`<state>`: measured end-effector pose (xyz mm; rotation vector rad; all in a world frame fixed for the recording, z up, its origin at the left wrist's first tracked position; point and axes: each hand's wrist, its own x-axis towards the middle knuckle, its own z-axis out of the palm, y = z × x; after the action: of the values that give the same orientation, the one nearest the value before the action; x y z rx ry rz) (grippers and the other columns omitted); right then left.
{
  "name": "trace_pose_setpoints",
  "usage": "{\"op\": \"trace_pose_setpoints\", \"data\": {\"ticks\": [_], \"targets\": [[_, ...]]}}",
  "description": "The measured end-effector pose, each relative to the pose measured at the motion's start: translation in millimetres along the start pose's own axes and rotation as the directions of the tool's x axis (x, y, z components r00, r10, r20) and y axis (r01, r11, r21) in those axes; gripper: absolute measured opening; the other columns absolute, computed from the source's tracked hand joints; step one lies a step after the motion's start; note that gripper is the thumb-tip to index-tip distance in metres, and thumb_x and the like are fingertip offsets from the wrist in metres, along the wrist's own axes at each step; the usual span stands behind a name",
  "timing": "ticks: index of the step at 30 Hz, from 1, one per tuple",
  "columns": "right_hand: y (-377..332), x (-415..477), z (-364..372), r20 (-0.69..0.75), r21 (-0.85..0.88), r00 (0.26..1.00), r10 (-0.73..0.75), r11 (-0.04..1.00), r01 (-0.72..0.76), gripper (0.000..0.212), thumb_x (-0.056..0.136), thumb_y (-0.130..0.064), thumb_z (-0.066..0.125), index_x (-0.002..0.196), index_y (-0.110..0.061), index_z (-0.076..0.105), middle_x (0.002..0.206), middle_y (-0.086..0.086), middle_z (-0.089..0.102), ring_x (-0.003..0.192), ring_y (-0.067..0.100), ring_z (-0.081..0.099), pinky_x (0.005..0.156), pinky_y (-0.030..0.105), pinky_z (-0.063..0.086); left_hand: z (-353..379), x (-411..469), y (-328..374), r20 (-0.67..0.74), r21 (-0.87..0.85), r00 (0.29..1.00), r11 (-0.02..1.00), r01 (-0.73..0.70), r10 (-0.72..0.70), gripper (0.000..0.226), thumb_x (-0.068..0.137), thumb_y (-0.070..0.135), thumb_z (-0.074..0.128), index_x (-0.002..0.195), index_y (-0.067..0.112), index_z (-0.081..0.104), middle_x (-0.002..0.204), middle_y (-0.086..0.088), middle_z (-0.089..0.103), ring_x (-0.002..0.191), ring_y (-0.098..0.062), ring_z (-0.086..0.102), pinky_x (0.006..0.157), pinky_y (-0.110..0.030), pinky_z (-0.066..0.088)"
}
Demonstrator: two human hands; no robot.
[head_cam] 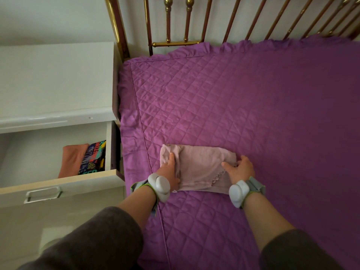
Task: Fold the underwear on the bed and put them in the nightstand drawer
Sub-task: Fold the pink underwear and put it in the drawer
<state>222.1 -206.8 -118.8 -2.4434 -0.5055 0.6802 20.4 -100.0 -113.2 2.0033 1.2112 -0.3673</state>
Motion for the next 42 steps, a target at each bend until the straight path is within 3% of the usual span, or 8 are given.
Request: {"op": "trace_pose_setpoints", "data": {"ticks": [3,6,15,21,28,30,33,42], "targets": [[-4,2,1,0.012,-0.006,1.0,0.028,1.0,-0.028,0.047,0.076,-0.033,0.074,0.109,-0.003,0.058,0.113,0.016,0.064,0.098,0.032,0.061,0.073,0.03,0.045,-1,1,-3,0.005,-0.006,1.0,1.0,-0.018,0.018,0.094,0.088,0.016,0.058,0.149,0.014,-0.014,0.139,-0.026,0.043,0.113,-0.037,0.056,0.082,-0.031,0.043],[-6,-1,-2,-0.03,-0.102,0.995,-0.098,0.99,0.094,0.03,0.076,-0.03,0.073,0.079,-0.006,0.056,0.09,0.015,0.065,0.077,0.029,0.06,0.061,0.029,0.04,-1,1,-2,0.005,-0.017,1.0,1.0,-0.009,0.009,0.093,0.088,0.015,0.058,0.149,0.015,-0.013,0.135,-0.026,0.047,0.112,-0.036,0.057,0.082,-0.03,0.043],[-46,-24,23,-0.004,0.138,0.96,-0.279,0.951,0.277,0.023,0.074,-0.023,0.074,0.094,-0.024,0.065,0.074,-0.014,0.059,0.067,0.004,0.056,0.05,0.009,0.038,1,0,-3,-0.034,-0.022,0.999,0.999,-0.025,0.024,0.087,0.088,0.013,0.056,0.15,0.015,-0.005,0.131,-0.019,0.052,0.109,-0.034,0.058,0.08,-0.03,0.043],[-50,-30,49,0.156,0.281,0.959,-0.238,0.941,0.188,0.033,0.08,-0.013,0.068,0.113,-0.015,0.064,0.083,-0.001,0.067,0.071,0.022,0.069,0.062,0.038,0.06,-5,-19,-18,-0.097,-0.005,0.983,0.987,-0.158,0.157,0.076,0.086,0.009,0.057,0.149,0.017,0.016,0.13,-0.014,0.044,0.105,-0.027,0.056,0.091,-0.029,0.045],[-45,-31,59,0.237,0.023,0.92,-0.312,0.949,0.316,0.042,0.093,-0.017,0.045,0.135,-0.018,0.047,0.109,0.011,0.068,0.097,0.029,0.066,0.087,0.038,0.052,-2,-32,-12,-0.266,-0.097,0.953,0.988,0.123,-0.145,0.081,0.078,0.029,0.07,0.143,0.019,0.023,0.129,-0.01,0.037,0.117,-0.031,0.048,0.093,-0.045,0.048],[-44,-33,57,0.334,-0.144,0.842,-0.423,0.86,0.489,0.047,0.091,-0.015,0.049,0.137,-0.021,0.044,0.114,0.009,0.06,0.104,0.027,0.06,0.086,0.027,0.047,-4,-32,-8,-0.238,-0.14,0.945,0.971,0.194,-0.223,0.076,0.077,0.031,0.071,0.139,0.018,0.028,0.13,-0.011,0.04,0.118,-0.032,0.049,0.095,-0.047,0.047],[-39,-38,56,0.512,-0.308,0.761,-0.398,0.742,0.595,0.065,0.087,-0.015,0.054,0.145,-0.027,0.027,0.127,0.008,0.04,0.114,0.024,0.05,0.094,0.03,0.045,-7,-32,-4,-0.199,-0.181,0.938,0.952,0.248,-0.283,0.061,0.078,0.03,0.067,0.127,0.015,0.036,0.128,-0.01,0.048,0.117,-0.031,0.051,0.097,-0.048,0.045],[-35,-40,53,0.517,-0.243,0.748,-0.417,0.766,0.595,0.074,0.082,-0.013,0.062,0.145,-0.026,0.027,0.123,0.004,0.04,0.107,0.019,0.052,0.091,0.027,0.045,2,-35,-2,-0.204,-0.243,0.953,0.955,0.172,-0.223,0.044,0.083,0.03,0.061,0.116,0.009,0.04,0.117,-0.013,0.06,0.106,-0.032,0.059,0.088,-0.041,0.049]]}}
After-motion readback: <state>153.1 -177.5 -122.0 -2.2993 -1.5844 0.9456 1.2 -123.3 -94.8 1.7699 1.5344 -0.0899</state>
